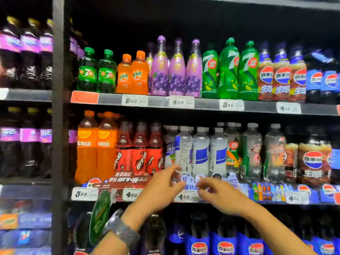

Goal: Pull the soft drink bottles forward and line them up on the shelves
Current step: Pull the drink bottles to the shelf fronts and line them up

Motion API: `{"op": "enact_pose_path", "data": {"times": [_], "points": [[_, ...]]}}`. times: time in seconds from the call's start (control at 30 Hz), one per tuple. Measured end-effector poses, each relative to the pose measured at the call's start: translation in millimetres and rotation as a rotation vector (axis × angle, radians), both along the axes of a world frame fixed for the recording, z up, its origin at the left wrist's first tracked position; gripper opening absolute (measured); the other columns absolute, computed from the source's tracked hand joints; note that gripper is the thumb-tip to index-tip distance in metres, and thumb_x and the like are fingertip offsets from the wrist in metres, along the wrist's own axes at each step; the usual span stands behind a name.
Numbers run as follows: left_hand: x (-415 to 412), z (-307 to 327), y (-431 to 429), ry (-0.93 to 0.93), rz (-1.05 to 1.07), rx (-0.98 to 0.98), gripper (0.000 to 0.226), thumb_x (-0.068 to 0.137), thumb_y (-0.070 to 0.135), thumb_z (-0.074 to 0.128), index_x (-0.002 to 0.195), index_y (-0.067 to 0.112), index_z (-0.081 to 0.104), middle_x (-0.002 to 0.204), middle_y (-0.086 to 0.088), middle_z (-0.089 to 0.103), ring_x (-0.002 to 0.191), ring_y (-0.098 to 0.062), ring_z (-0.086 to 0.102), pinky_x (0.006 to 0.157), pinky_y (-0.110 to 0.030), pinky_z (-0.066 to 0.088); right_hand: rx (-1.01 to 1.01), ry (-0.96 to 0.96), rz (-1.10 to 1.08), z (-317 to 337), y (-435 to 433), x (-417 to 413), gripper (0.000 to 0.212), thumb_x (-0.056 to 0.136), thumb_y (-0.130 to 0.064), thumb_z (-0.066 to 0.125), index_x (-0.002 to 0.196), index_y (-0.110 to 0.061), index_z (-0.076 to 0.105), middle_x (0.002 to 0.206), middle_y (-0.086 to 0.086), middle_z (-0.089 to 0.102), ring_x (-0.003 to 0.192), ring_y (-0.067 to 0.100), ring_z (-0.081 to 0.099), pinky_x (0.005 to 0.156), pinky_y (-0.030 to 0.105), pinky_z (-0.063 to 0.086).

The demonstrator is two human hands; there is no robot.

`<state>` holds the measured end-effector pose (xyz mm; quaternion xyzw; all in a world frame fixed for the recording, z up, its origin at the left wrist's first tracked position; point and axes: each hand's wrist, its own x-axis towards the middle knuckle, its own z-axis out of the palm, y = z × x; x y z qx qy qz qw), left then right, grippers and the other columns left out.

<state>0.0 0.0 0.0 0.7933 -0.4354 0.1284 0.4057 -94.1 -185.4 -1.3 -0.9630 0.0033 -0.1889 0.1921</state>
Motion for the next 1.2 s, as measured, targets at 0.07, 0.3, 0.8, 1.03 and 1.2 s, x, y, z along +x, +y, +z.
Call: {"op": "enact_pose_path", "data": {"times": [0.07,0.3,0.8,1.03,1.2], "points": [[10,24,-10,-0.063,0.042,-0.1,0.047,0.087,0.034,0.065,0.131,0.029,0.049,0.108,0.014,0.06,0.082,-0.002,0.06,0.08,-0.022,0.052,0.051,-0.123,-0.026,24,-6,9,0.023,0.092,-0.032,0.055,0.113,-0.025,0.061,0.097,-0.016,0.062,0.083,-0.002,0.057,0.071,0.009,0.044],[38,81,-48,-0.399,0.078,-0.171,0.062,0.084,0.031,0.069,0.138,0.014,0.044,0.134,-0.004,0.05,0.122,-0.018,0.047,0.106,-0.033,0.038,-0.14,-0.394,-0.061,90,-35,33,0.04,0.088,-0.029,0.057,0.127,-0.02,0.053,0.125,-0.003,0.059,0.109,0.014,0.057,0.094,0.028,0.044],[95,127,-84,-0.474,0.375,0.271,0.062,0.065,0.063,0.074,0.1,0.014,0.06,0.097,-0.002,0.064,0.086,-0.02,0.06,0.071,-0.034,0.05,-0.525,-0.082,0.036,153,-92,107,0.072,0.071,-0.048,0.075,0.129,-0.016,0.048,0.124,0.004,0.058,0.106,0.023,0.057,0.084,0.032,0.049],[103,141,-69,-0.447,0.236,0.431,0.07,0.076,0.041,0.074,0.137,0.025,0.045,0.117,0.007,0.059,0.091,-0.005,0.054,0.075,-0.014,0.043,-0.565,-0.244,0.024,153,-97,120,0.059,0.058,-0.063,0.075,0.093,-0.019,0.056,0.085,-0.003,0.058,0.073,0.017,0.052,0.058,0.031,0.042],[99,131,-82,-0.416,0.259,0.218,0.082,0.057,0.076,0.067,0.121,0.025,0.057,0.111,0.012,0.06,0.097,-0.004,0.056,0.083,-0.021,0.046,-0.584,-0.338,0.015,146,-93,122,0.064,0.056,-0.084,0.058,0.068,-0.023,0.045,0.064,-0.008,0.048,0.057,0.012,0.046,0.047,0.029,0.035]]}}
